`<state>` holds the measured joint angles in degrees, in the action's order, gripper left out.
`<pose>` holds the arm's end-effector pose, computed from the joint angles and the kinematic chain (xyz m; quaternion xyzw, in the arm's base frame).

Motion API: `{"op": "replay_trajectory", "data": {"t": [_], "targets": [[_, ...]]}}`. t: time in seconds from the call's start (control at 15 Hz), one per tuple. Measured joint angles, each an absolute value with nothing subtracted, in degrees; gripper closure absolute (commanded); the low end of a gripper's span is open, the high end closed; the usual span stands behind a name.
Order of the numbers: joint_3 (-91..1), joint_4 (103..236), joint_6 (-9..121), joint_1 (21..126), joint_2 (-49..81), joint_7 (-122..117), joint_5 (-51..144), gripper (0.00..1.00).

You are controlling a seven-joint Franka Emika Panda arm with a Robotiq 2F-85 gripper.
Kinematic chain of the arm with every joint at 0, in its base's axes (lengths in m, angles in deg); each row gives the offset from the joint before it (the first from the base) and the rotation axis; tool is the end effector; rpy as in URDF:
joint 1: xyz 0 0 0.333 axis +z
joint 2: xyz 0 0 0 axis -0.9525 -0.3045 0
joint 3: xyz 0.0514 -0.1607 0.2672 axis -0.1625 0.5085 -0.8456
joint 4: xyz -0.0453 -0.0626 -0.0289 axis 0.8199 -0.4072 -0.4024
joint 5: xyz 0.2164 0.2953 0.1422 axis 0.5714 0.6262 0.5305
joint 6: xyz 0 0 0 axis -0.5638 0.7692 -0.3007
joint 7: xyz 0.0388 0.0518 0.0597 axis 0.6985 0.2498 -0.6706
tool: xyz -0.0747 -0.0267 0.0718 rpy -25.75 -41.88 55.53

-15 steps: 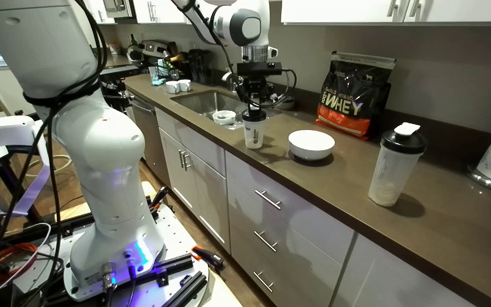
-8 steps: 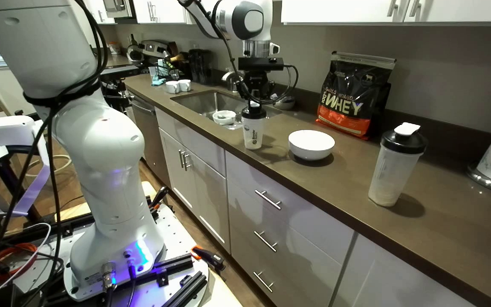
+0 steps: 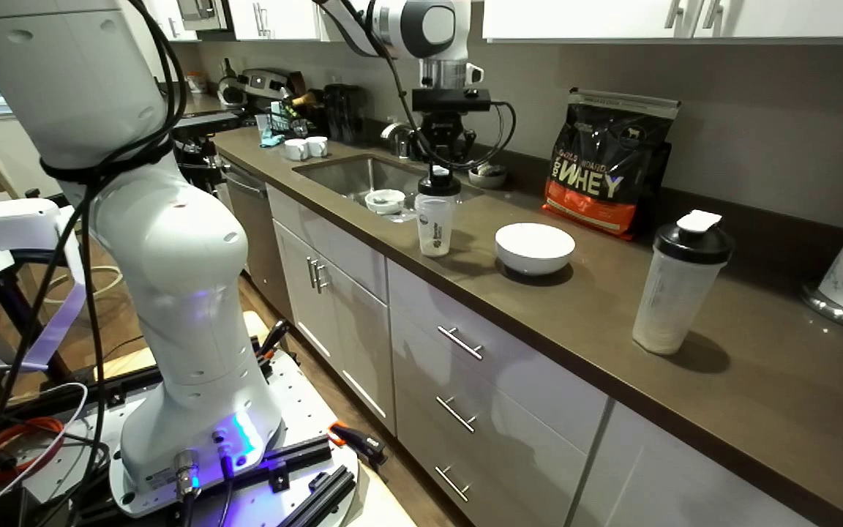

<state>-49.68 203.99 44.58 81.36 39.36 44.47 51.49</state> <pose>0.5033 0.0892 0.4359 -0.9016 -0.4313 -0.0322 0.0082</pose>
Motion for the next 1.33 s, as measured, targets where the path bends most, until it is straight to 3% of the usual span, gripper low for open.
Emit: {"op": "replay_trajectory", "data": {"t": [1.33], "targets": [[-55.38,192.85,52.64,81.54,27.38,44.07,52.99,0.87]]}}
